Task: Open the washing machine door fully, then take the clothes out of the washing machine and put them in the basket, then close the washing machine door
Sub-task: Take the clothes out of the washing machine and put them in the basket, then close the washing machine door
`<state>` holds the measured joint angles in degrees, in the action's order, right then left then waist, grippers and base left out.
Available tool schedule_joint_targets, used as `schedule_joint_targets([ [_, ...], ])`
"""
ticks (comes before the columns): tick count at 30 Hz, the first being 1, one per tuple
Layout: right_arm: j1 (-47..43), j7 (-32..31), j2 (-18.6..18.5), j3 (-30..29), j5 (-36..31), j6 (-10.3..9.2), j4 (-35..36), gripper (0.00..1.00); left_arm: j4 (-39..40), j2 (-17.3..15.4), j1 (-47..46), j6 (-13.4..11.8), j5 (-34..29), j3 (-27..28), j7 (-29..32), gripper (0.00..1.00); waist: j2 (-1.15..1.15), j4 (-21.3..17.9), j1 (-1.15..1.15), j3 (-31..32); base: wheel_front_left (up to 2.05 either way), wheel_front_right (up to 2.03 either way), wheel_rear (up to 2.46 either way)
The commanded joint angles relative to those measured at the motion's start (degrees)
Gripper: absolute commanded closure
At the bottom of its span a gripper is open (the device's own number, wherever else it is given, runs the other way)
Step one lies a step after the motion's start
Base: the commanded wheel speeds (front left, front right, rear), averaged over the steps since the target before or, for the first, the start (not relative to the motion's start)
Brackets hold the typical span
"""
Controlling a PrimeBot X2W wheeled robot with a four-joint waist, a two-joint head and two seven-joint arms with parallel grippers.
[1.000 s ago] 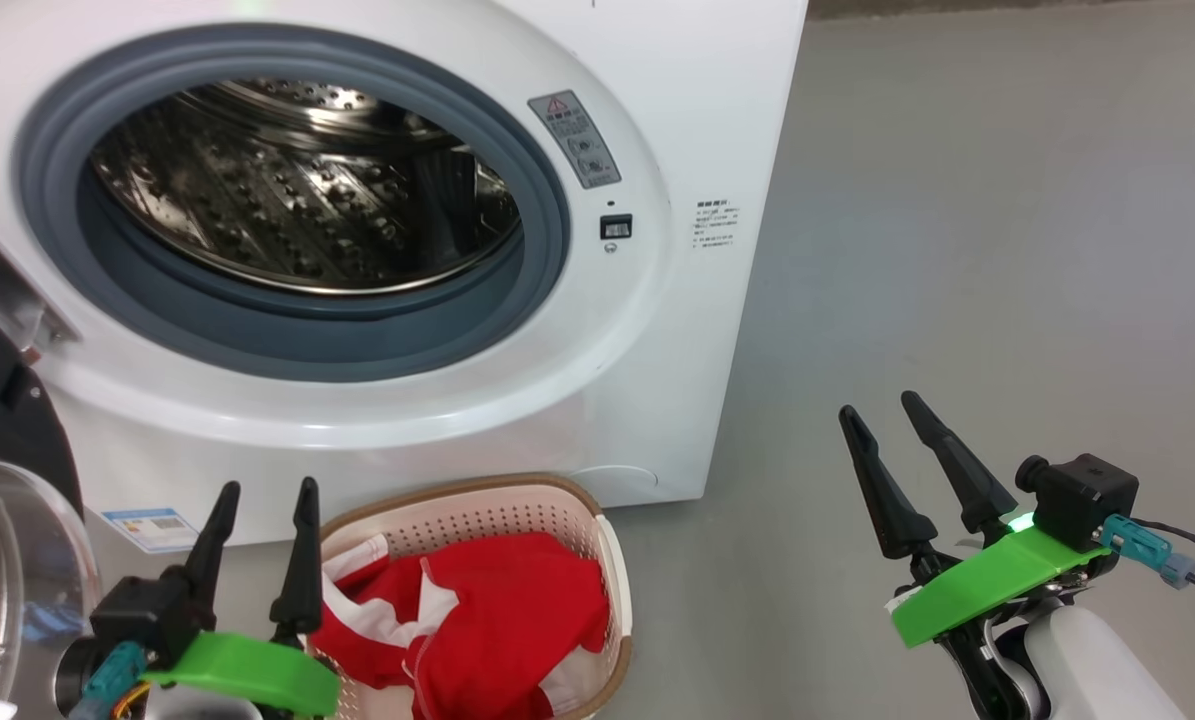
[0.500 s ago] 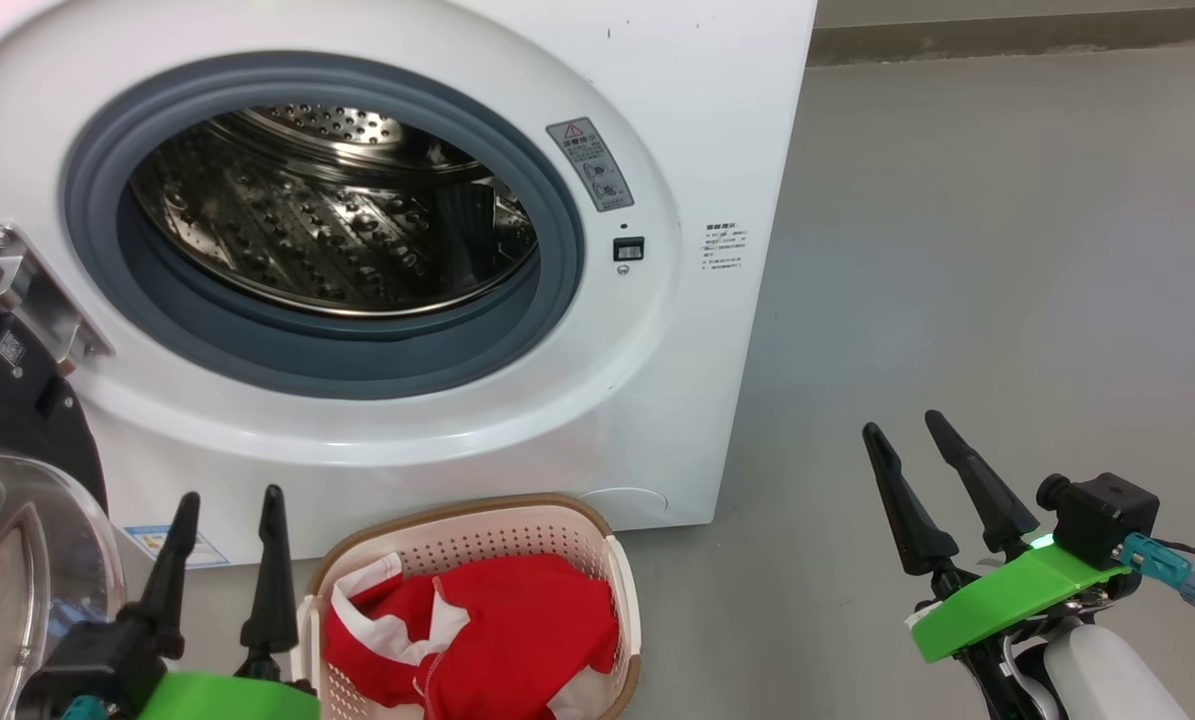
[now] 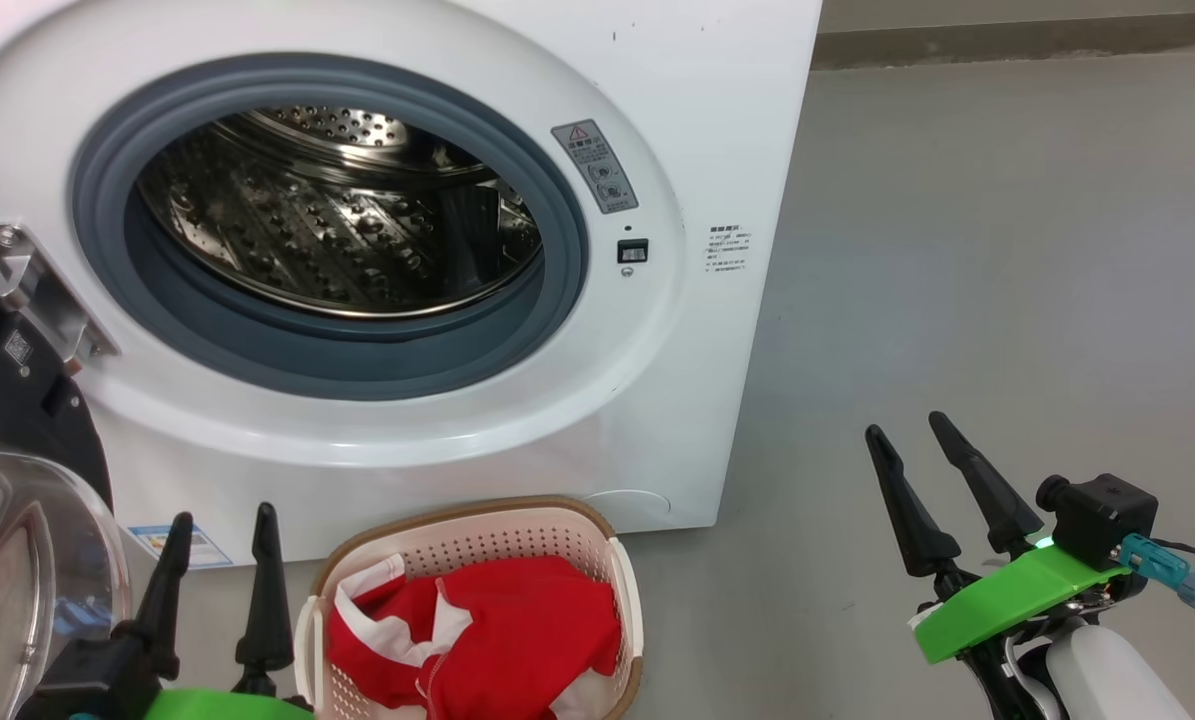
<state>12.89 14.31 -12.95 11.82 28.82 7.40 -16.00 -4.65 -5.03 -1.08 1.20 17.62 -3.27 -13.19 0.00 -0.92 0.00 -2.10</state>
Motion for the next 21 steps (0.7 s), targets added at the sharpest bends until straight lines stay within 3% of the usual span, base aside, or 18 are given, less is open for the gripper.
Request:
schedule_joint_targets([
  [1,-0.1,0.7,-0.4,0.6,-0.4,0.09,1.0,0.00,1.5,-1.1,-0.4,-0.4,0.4,2.0,-0.1,0.00,0.00,0.0,0.00,0.1,0.00,0.00,0.00],
  [21,-0.5,0.7,-0.2,0.4,-1.4,0.09,0.6,0.00,0.3,-1.8,-0.4,-0.8,1.5,1.8,0.1,0.00,0.00,-0.2,0.00,0.7,0.00,0.00,0.00],
])
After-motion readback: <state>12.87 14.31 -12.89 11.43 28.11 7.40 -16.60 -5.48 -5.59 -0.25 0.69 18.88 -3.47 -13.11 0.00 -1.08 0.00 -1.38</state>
